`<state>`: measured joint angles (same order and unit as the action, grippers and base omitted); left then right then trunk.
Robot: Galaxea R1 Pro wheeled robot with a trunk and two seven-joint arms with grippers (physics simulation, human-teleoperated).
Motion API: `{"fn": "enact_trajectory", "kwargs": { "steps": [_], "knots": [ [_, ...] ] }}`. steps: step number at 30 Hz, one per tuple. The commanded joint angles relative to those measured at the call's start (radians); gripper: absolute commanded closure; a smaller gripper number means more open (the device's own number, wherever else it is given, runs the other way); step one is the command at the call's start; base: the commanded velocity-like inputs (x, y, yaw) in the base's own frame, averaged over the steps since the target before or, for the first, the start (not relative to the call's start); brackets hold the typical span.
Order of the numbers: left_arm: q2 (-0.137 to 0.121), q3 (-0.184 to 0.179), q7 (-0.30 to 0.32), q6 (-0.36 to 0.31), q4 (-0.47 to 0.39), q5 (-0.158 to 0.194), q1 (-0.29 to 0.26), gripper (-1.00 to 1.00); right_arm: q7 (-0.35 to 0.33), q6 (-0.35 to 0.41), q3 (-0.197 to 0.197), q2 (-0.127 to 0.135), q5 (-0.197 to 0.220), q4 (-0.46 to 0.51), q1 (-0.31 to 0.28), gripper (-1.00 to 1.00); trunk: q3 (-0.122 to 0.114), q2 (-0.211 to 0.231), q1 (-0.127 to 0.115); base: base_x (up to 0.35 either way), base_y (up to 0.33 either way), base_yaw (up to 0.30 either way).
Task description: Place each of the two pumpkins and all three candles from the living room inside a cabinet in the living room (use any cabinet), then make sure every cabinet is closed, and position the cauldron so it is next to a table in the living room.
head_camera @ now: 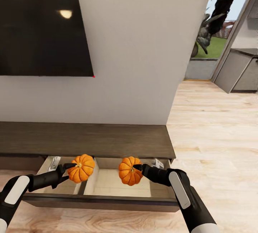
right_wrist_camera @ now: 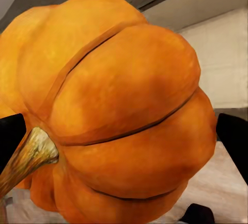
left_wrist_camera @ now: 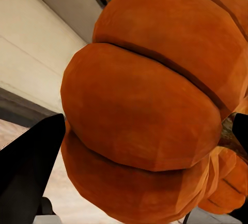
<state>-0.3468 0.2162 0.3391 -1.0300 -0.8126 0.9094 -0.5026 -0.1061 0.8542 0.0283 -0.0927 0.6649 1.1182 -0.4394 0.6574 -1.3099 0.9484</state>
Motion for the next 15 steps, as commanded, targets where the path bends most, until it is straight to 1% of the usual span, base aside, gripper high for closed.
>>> {"fn": "enact_trajectory", "kwargs": {
  "steps": [1, 2, 6, 10, 15],
  "knots": [
    [0.000, 0.000, 0.000, -0.002, 0.000, 0.014, 0.000, 1.00, 0.044, -0.003, 0.022, -0.003, 0.022, 0.003, -0.001, 1.00, 0.000, 0.000, 0.000, 0.000, -0.292, 0.000],
    [0.000, 0.000, 0.000, -0.002, 0.000, 0.014, 0.000, 1.00, 0.069, -0.004, 0.030, -0.010, 0.022, 0.003, -0.001, 1.00, 0.000, 0.000, 0.000, 0.000, -0.289, 0.000],
    [0.001, -0.001, -0.003, -0.002, 0.000, 0.014, 0.000, 1.00, 0.136, -0.007, 0.048, -0.061, 0.018, 0.005, -0.001, 1.00, 0.000, 0.000, 0.000, 0.000, -0.286, 0.000],
    [0.002, -0.001, -0.006, -0.002, 0.000, 0.014, -0.001, 1.00, 0.182, -0.025, 0.051, -0.077, 0.020, 0.006, -0.001, 1.00, 0.000, 0.000, 0.000, 0.000, -0.285, 0.000],
    [0.004, -0.001, -0.020, -0.001, 0.000, 0.014, -0.001, 1.00, 0.198, -0.041, 0.053, -0.082, 0.021, 0.005, -0.001, 1.00, 0.000, 0.000, 0.000, 0.000, -0.285, 0.000]
  ]
}}
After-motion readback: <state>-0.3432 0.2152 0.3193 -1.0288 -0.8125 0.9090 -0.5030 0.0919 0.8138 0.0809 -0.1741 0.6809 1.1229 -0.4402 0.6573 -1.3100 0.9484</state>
